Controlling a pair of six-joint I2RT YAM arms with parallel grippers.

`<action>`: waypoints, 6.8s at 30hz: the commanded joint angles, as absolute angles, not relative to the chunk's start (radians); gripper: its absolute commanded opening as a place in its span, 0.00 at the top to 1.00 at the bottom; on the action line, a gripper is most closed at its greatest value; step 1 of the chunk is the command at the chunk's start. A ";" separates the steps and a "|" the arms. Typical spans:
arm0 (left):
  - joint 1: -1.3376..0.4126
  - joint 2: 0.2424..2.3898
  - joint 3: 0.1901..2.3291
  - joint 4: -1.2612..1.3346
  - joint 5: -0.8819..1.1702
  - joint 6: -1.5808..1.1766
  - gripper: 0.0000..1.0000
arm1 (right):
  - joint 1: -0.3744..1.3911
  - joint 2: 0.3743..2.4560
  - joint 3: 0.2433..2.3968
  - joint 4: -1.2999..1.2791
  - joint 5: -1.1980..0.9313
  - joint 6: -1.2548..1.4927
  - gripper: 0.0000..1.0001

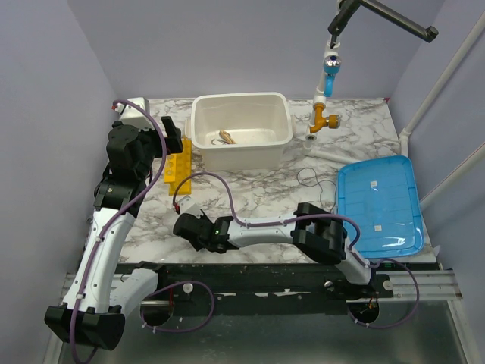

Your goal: Organize the chemistry lab equipment

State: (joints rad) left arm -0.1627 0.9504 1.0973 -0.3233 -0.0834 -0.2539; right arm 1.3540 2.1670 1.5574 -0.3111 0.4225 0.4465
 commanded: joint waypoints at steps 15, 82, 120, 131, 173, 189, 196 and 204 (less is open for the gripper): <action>-0.156 0.931 1.107 -0.318 -0.083 -0.258 0.01 | 1.360 2.243 1.611 -0.415 0.575 0.449 0.81; -0.248 1.747 1.537 -0.661 -0.033 -0.239 0.95 | 1.166 1.404 1.347 -0.461 0.769 0.414 0.99; -0.282 1.257 1.265 -0.718 0.098 -0.370 0.27 | 0.812 1.696 1.492 -0.343 0.007 -0.153 0.99; -0.251 1.163 1.288 -0.589 -0.076 -0.255 0.17 | 0.784 1.855 1.559 -0.445 -0.123 -0.180 0.99; -0.227 1.072 1.046 -0.346 -0.234 -0.138 0.15 | 0.738 2.047 1.685 -0.449 -0.212 -0.154 0.50; -0.228 1.024 1.016 -0.315 -0.222 -0.133 0.01 | 0.739 1.584 1.565 -0.546 0.060 0.210 0.30; -0.228 1.005 1.016 -0.319 -0.212 -0.143 0.01 | 0.739 1.272 1.374 -0.731 0.153 0.401 0.33; -0.227 1.005 1.023 -0.325 -0.198 -0.144 0.01 | 0.787 0.989 1.073 -0.782 0.021 0.579 0.40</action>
